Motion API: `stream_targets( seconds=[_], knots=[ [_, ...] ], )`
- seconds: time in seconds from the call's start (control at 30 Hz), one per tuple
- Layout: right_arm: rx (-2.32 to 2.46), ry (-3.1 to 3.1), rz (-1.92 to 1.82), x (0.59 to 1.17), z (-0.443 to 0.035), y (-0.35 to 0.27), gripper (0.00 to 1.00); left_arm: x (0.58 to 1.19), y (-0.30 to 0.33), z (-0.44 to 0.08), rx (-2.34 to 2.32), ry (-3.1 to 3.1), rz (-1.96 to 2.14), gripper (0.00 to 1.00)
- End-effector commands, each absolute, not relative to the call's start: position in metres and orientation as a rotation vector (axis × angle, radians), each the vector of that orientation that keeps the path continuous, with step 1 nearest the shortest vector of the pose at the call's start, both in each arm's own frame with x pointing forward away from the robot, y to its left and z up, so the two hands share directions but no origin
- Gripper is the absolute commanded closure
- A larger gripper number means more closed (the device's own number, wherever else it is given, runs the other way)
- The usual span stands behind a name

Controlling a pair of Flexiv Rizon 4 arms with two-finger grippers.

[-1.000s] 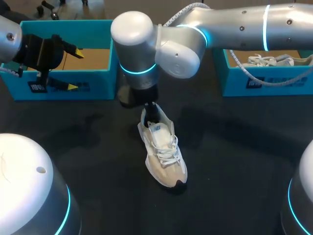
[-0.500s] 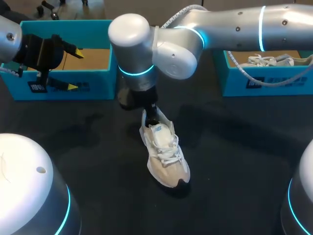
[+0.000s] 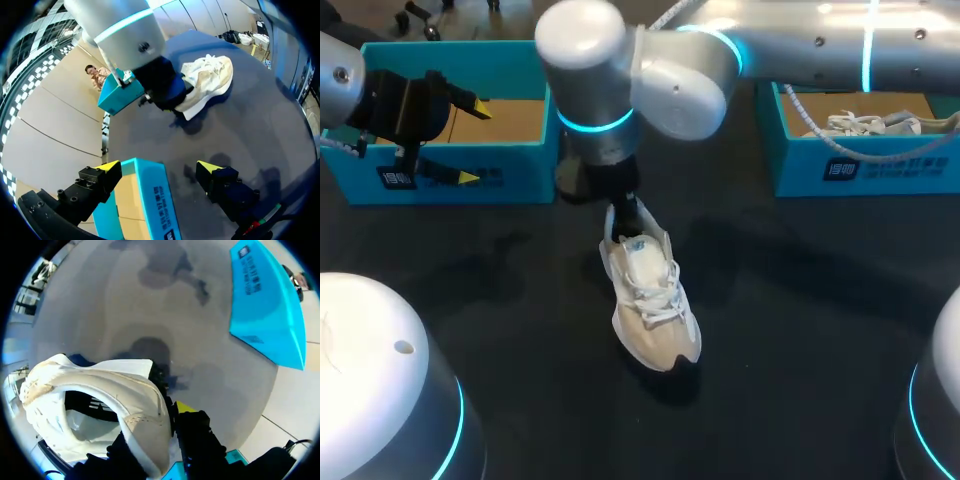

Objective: Take the shoe out of the shoebox, open the shoe tongue, remove and reinsert the insole, then place the shoe into the shoebox

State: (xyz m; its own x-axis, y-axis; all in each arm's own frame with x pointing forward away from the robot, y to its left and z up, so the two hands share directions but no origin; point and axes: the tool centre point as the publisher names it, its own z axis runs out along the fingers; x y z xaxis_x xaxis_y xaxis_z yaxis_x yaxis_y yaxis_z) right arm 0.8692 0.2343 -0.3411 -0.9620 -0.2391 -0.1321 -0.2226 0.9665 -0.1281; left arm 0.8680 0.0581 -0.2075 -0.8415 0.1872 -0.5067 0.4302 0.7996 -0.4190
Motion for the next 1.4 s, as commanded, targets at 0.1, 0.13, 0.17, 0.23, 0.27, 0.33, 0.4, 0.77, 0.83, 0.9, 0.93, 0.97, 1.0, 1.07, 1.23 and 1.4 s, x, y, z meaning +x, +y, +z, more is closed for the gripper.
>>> stream_targets(
  seconds=[0.1,0.13,0.17,0.23,0.27,0.33,0.4,0.77,0.83,0.9,0.93,0.97,1.0,1.07,1.23,1.4],
  knots=[
    [-0.378,2.974,-0.191,0.861,-0.286,0.216,1.00,0.867,0.058,-0.207,0.461,2.540,-0.736,0.00],
    [-0.382,2.974,-0.194,0.861,-0.280,0.215,1.00,0.867,0.058,-0.207,0.461,2.540,-0.736,0.00],
    [-0.391,2.974,-0.192,0.861,-0.275,0.214,1.00,0.867,0.058,-0.207,0.461,2.540,-0.736,0.00],
    [-0.401,2.973,-0.197,0.862,-0.263,0.212,1.00,0.867,0.058,-0.207,0.461,2.540,-0.736,0.00],
    [-0.410,2.970,-0.202,0.863,-0.257,0.211,1.00,0.867,0.058,-0.207,0.461,2.540,-0.736,0.00],
    [-0.402,2.964,-0.236,0.864,-0.245,0.208,1.00,0.867,0.058,-0.207,0.461,2.540,-0.736,0.00],
    [-0.407,2.952,-0.229,0.866,-0.234,0.205,1.00,0.867,0.058,-0.207,0.461,2.540,-0.736,0.00],
    [-0.395,2.934,-0.290,0.875,-0.192,0.192,1.00,0.867,0.058,-0.207,0.461,2.540,-0.736,0.00],
    [-0.390,2.926,-0.294,0.876,-0.185,0.190,1.00,0.867,0.058,-0.207,0.461,2.540,-0.736,0.00],
    [-0.368,2.913,-0.299,0.877,-0.180,0.188,1.00,0.867,0.058,-0.207,0.461,2.540,-0.736,0.00],
    [-0.364,2.916,-0.323,0.878,-0.178,0.187,1.00,0.867,0.058,-0.207,0.461,2.540,-0.736,0.00],
    [-0.341,2.906,-0.321,0.878,-0.177,0.187,1.00,0.867,0.058,-0.207,0.461,2.540,-0.736,0.00],
    [-0.312,2.889,-0.317,0.878,-0.175,0.186,1.00,0.867,0.058,-0.207,0.461,2.540,-0.736,0.00],
    [-0.299,2.869,-0.330,0.878,-0.173,0.185,1.00,0.867,0.058,-0.207,0.461,2.540,-0.736,0.00],
    [-0.299,2.869,-0.330,0.878,-0.173,0.185,1.00,0.867,0.058,-0.207,0.461,2.540,-0.736,0.00],
    [-0.299,2.869,-0.330,0.878,-0.173,0.185,1.00,0.867,0.058,-0.207,0.461,2.540,-0.736,0.00]
  ],
)
